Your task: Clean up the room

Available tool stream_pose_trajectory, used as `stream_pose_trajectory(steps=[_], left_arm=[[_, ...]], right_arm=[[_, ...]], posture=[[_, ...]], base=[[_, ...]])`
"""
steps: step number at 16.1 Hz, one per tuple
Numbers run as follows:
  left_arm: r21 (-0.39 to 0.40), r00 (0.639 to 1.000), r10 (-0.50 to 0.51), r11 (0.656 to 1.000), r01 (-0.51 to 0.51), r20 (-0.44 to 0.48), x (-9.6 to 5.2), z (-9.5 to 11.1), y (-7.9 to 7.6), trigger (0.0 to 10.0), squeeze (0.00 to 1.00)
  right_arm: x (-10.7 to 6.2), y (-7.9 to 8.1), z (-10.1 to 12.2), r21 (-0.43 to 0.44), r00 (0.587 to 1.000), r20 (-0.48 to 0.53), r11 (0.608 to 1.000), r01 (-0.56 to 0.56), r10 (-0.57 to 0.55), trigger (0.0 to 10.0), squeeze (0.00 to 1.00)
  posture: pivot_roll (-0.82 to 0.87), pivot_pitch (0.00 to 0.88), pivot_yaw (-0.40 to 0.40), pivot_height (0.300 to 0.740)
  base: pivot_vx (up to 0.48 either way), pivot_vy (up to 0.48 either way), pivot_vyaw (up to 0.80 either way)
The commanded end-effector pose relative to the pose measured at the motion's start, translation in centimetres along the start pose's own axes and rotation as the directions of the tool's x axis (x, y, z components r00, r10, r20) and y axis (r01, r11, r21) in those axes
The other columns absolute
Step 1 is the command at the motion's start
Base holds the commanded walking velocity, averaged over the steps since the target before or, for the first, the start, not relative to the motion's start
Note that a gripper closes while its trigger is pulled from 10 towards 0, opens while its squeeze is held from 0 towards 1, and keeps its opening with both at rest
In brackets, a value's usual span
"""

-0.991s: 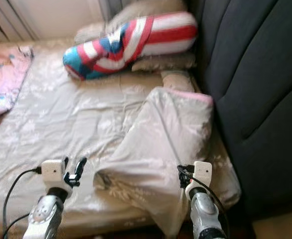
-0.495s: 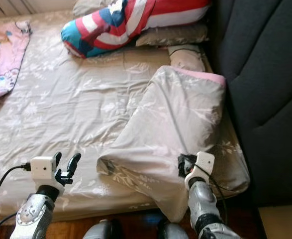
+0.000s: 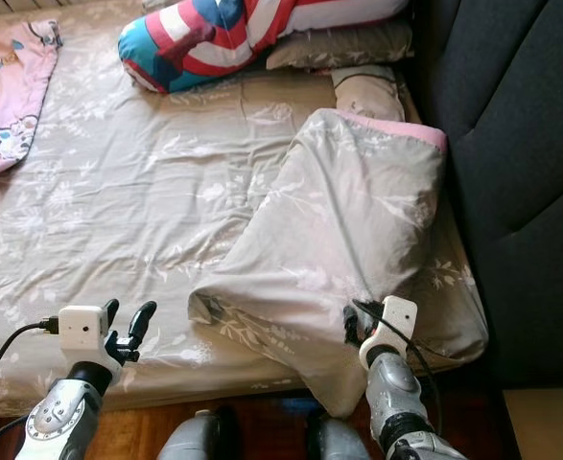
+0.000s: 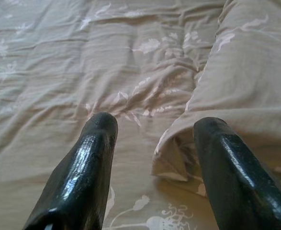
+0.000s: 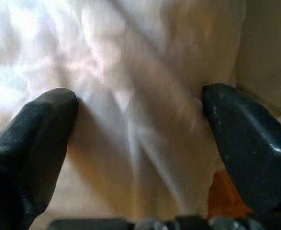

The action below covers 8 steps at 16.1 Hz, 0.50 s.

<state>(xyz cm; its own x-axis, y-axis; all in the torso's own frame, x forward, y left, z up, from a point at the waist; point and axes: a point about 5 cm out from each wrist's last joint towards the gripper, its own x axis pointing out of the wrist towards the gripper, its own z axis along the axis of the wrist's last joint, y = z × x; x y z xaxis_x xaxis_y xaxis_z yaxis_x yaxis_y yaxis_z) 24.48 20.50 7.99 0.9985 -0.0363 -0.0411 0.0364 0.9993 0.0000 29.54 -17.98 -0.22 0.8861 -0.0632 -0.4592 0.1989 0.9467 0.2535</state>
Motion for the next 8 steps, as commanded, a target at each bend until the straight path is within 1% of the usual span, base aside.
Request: stream_pose_trajectory(steps=[1, 2, 3, 6, 8], left_arm=[[0.016, 0.999, 0.012, 1.000, -0.012, -0.031, -0.6, -0.3, 0.4, 10.0, 0.00], [0.015, 0.999, 0.013, 1.000, -0.012, -0.030, -0.6, -0.2, 0.5, 10.0, 0.00], [0.020, 0.999, 0.012, 1.000, -0.011, -0.031, -0.7, -0.1, 0.5, 10.0, 0.00], [0.026, 0.999, 0.013, 1.000, -0.013, -0.031, -1.2, 0.1, 0.6, 10.0, 0.00], [0.033, 0.999, 0.017, 0.999, -0.016, -0.032, -2.0, 0.5, 0.9, 10.0, 0.00]], right_arm=[[-0.7, -0.2, -2.4, 0.017, 0.996, -0.087, 1.000, 0.008, -0.006, 10.0, 0.00], [-0.8, -0.1, -2.5, 0.019, 0.996, -0.088, 1.000, 0.008, -0.006, 10.0, 0.00], [-0.9, -0.1, -3.0, 0.045, 0.994, -0.105, 0.999, 0.014, -0.009, 10.0, 0.00], [-1.2, 0.1, -3.8, 0.039, 0.992, -0.130, 0.999, -0.003, 0.008, 10.0, 0.00], [-1.5, 0.2, -4.5, 0.041, 0.988, -0.154, 0.999, -0.007, 0.013, 10.0, 0.00]], posture=[[0.13, 0.357, 0.071, 0.693], [0.14, 0.357, 0.073, 0.693], [0.15, 0.351, 0.074, 0.693], [0.17, 0.345, 0.080, 0.693], [0.18, 0.368, 0.084, 0.693]], base=[[0.000, 0.000, 0.00], [0.000, 0.000, 0.00], [0.000, 0.000, 0.00], [0.000, 0.000, 0.00], [0.000, 0.000, 0.00]])
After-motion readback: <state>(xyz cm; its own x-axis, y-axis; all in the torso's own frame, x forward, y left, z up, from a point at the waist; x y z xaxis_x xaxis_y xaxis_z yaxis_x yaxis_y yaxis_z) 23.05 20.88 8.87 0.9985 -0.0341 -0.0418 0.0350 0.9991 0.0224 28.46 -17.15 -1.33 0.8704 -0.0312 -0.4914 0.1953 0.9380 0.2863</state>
